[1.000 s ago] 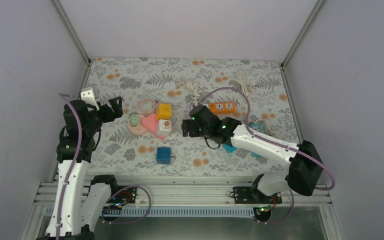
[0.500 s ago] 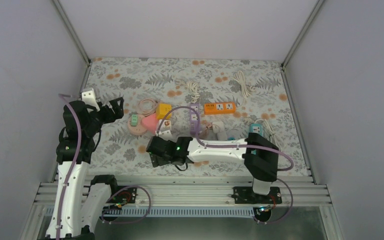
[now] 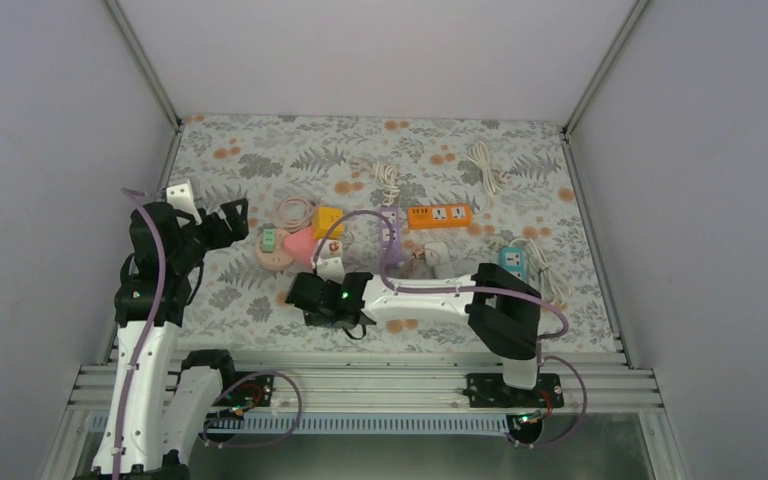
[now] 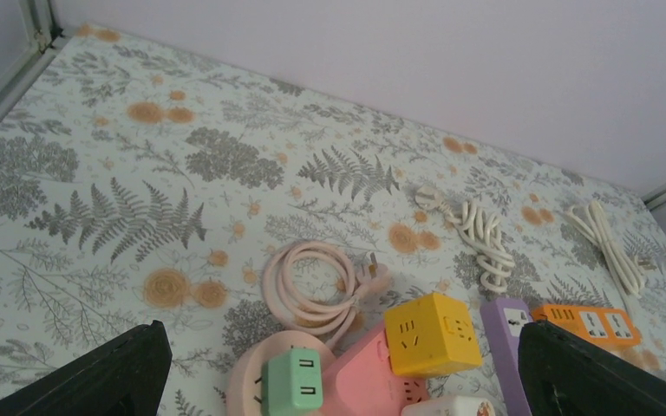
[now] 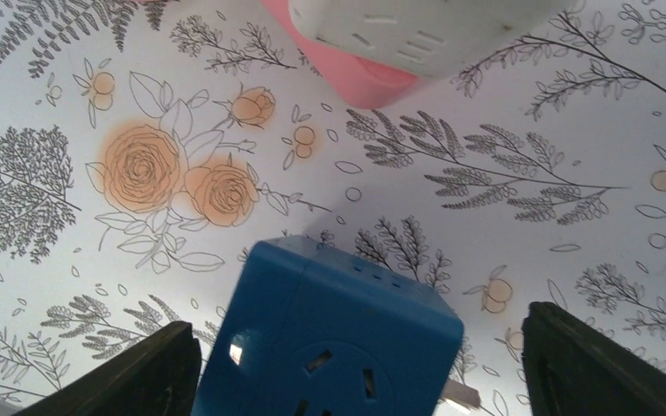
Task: Insert the plug
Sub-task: Pick up the plug from the center of the board.
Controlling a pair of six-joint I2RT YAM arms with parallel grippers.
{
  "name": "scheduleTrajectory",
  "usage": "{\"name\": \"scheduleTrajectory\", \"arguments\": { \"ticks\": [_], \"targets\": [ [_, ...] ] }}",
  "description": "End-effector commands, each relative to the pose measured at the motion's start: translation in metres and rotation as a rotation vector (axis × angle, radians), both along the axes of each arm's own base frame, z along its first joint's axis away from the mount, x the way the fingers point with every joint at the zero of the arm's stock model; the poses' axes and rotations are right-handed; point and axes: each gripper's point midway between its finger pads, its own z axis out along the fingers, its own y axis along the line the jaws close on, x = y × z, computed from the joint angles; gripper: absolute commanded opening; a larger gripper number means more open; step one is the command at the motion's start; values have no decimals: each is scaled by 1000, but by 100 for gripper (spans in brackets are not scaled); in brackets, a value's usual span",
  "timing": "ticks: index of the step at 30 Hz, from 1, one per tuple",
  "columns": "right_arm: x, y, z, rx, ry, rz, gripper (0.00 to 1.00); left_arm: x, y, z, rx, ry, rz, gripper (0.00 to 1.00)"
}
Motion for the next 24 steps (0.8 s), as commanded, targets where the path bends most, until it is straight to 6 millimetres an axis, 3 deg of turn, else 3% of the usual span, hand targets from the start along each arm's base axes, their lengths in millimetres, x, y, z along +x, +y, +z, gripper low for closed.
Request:
{"name": "scheduleTrajectory", "arguments": {
  "ticks": [1,5,11,16,24],
  "targets": [
    [9,8,0,3,-41,-40,86,-2,0,-8,-14,21,2,100],
    [9,8,-2,6,-37,-41,95,-2,0,-8,-11,24,3,100],
    [6,12,-8,7,-23,-15,95,-3,1,-10,-14,30,7,100],
    [7,-3,-20,-40,-19,-58,91,-3,0,-13,-15,37,6,100],
    [11,-15,-17,-21,-28,-100,66,2,-3,-15,-22,51,-12,100]
  ]
}}
